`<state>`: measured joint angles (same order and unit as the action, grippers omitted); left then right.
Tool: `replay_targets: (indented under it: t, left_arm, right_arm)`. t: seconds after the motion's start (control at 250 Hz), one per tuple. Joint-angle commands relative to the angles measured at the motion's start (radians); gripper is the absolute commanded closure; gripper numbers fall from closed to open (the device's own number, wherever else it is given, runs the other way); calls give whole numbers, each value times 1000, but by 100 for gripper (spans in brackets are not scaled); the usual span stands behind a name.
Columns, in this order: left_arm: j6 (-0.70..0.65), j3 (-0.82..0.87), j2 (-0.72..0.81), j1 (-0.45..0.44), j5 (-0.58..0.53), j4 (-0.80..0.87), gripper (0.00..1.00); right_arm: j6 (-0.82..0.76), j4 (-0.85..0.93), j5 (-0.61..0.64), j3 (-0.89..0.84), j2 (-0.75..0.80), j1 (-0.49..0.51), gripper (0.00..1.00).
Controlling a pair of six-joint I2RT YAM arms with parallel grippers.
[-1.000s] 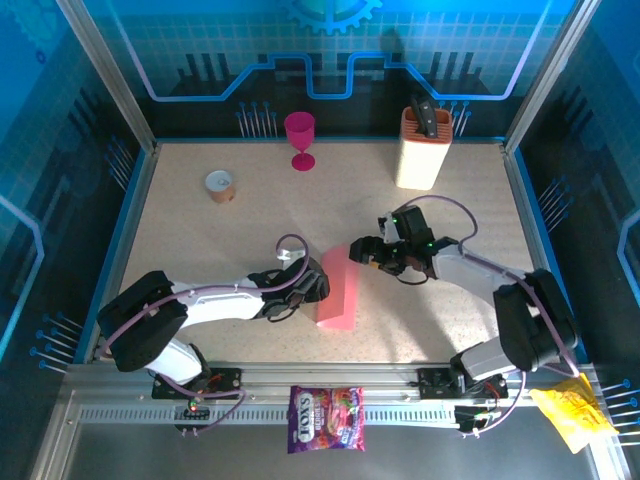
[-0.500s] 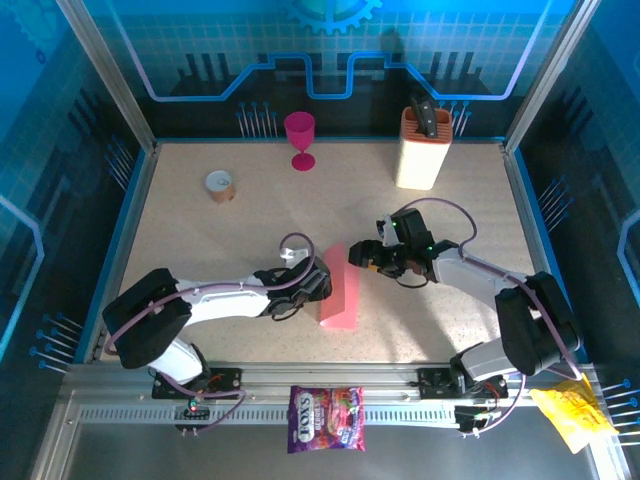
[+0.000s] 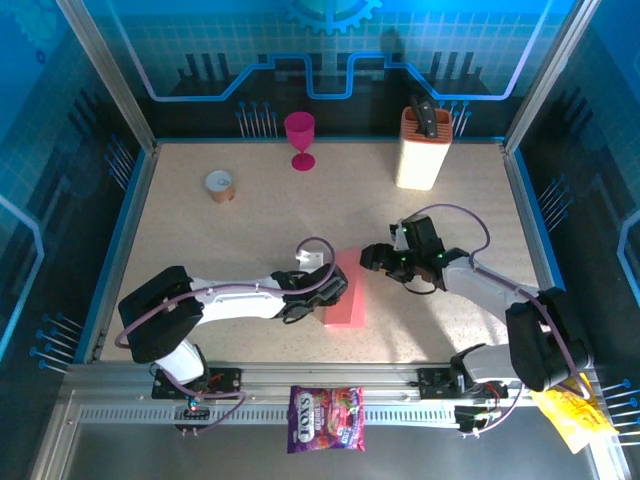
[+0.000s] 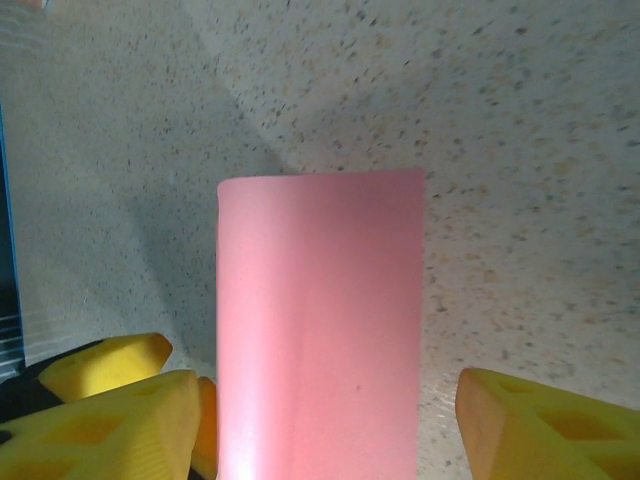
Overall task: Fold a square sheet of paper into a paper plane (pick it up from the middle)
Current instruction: First fold the square sheet of paper in half at the center of the table.
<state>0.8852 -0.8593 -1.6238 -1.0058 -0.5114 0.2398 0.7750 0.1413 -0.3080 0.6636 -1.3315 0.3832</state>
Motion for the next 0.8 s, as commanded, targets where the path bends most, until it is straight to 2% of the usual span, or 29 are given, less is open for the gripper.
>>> replay_targets:
  t: [0.0,0.16,0.252,0.471,0.755,0.799]
  left_arm:
    - [-31,-44,-31,-20,-57,63,28]
    - [-27,-75,-65,-29,-64,91,28]
    - [-5,-97,-86,-30,-75,123,28]
    - [56,-149,-127,-30,-115,223,27]
    - [51,-148,-137,-30,-104,215,25]
    - [47,-150,-138,-31,-101,213,25]
  right_arm:
    - [17,17,17,-22,47,-26,35]
    - [9,19,-8,-25,65,-32,46]
    - [-3,12,-46,-19,37,-27,55]
    - [-3,-35,-61,-33,-29,3,57]
    - [3,-79,-65,-27,-88,35,67]
    - [1,-80,-66,-24,-92,37,72]
